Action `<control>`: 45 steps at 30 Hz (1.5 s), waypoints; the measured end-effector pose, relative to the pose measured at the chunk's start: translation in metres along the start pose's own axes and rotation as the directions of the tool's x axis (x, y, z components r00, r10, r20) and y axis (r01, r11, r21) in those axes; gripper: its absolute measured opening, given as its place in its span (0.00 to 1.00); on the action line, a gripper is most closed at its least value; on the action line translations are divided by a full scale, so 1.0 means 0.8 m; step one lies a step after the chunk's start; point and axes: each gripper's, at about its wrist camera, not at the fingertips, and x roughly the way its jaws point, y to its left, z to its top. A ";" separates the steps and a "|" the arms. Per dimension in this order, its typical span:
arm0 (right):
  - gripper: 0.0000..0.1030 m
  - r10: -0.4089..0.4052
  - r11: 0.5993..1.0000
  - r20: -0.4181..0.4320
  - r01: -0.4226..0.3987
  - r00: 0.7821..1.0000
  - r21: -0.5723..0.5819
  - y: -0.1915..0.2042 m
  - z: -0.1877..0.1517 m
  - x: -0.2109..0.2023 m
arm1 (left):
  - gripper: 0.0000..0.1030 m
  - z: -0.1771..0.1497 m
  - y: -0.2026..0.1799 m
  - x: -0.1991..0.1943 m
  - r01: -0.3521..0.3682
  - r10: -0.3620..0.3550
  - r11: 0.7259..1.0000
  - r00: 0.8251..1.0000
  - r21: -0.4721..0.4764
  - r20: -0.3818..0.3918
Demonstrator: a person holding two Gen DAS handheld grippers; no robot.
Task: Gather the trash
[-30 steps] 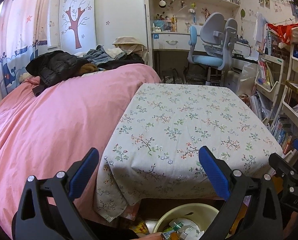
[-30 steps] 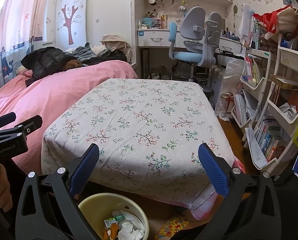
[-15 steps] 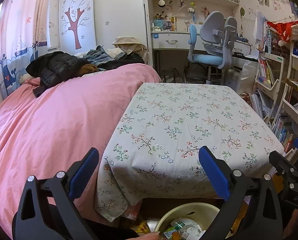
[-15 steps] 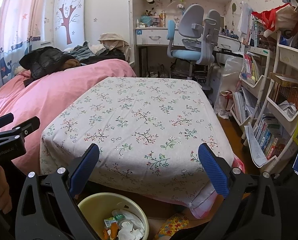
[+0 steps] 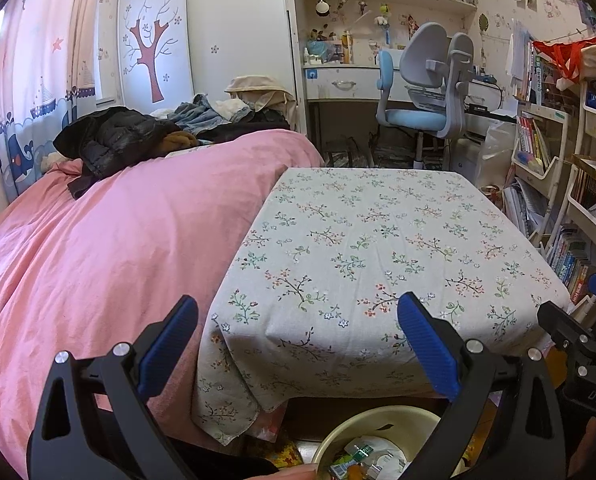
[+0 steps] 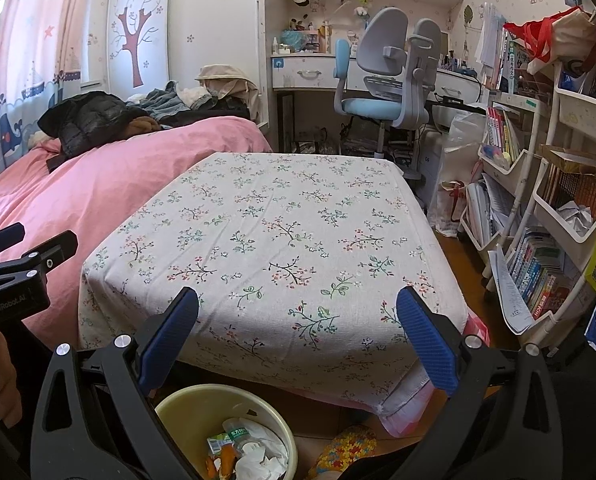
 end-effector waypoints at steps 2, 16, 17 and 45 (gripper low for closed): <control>0.93 -0.001 1.000 -0.001 0.001 1.000 -0.001 -0.001 -0.001 0.000 | 0.93 0.000 0.000 0.000 0.000 0.000 1.000 1.000 0.002 0.000; 0.93 -0.002 1.000 -0.003 0.002 1.000 -0.002 -0.002 -0.001 0.001 | 0.93 0.000 -0.006 -0.004 -0.001 0.001 1.000 1.000 0.018 0.007; 0.93 -0.001 1.000 -0.003 0.001 1.000 -0.001 -0.002 -0.001 0.001 | 0.93 0.000 -0.006 -0.004 -0.002 0.002 1.000 1.000 0.019 0.007; 0.93 -0.001 1.000 -0.013 0.001 1.000 -0.003 -0.008 -0.006 0.002 | 0.93 -0.002 -0.011 -0.002 -0.058 0.058 0.997 0.998 0.045 0.001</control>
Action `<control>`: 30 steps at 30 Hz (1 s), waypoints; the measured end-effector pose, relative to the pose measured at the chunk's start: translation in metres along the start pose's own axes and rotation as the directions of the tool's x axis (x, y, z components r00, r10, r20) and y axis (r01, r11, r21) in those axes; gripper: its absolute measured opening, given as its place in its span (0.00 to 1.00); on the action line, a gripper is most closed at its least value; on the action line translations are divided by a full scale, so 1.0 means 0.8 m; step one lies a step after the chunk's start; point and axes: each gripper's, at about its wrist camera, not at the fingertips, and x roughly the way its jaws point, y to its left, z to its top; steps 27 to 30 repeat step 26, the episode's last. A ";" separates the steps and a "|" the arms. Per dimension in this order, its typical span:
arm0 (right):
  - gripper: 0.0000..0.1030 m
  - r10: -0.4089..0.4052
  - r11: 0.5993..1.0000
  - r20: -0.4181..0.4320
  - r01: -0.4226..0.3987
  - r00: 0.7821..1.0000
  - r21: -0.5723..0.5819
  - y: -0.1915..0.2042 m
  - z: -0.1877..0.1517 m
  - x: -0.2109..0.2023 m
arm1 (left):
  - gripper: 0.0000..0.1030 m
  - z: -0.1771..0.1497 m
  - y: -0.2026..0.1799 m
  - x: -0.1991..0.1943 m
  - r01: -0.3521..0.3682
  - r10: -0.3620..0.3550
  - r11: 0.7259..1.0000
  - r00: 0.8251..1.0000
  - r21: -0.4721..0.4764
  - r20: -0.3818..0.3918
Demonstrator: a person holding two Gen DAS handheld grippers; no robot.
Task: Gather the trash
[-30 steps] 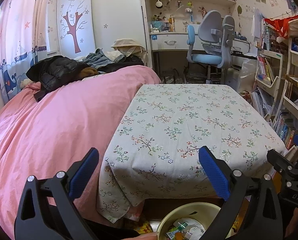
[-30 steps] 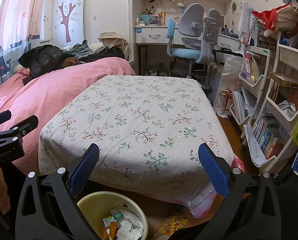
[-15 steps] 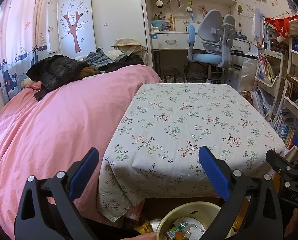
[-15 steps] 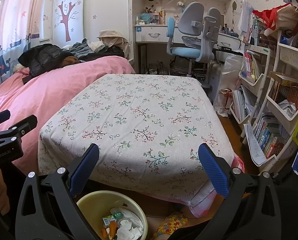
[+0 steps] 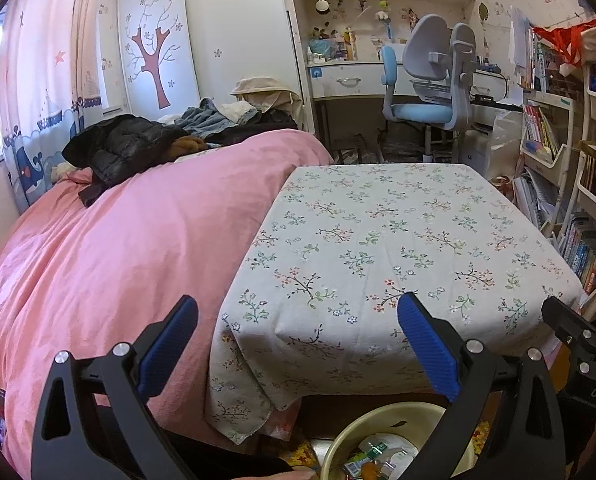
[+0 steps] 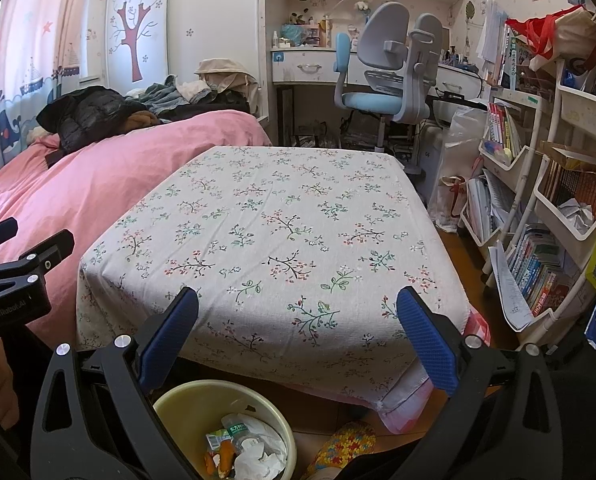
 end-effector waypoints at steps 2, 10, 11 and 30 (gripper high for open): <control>0.93 0.000 1.000 0.000 0.000 1.000 0.000 0.000 0.000 0.000 | 0.93 -0.001 0.000 -0.001 -0.003 0.003 1.000 1.000 0.002 0.002; 0.93 0.001 1.000 -0.001 -0.001 1.000 0.000 0.000 0.001 0.000 | 0.93 -0.006 0.016 -0.001 0.055 -0.054 0.994 0.998 -0.094 0.011; 0.93 0.001 1.000 -0.001 -0.001 1.000 0.000 0.000 0.002 0.000 | 0.93 -0.007 0.017 0.001 0.069 -0.069 0.992 0.998 -0.102 0.006; 0.93 -0.007 1.000 0.042 0.007 0.999 -0.009 0.007 -0.005 -0.009 | 0.93 0.000 0.005 0.008 0.178 -0.178 0.983 0.984 -0.044 0.010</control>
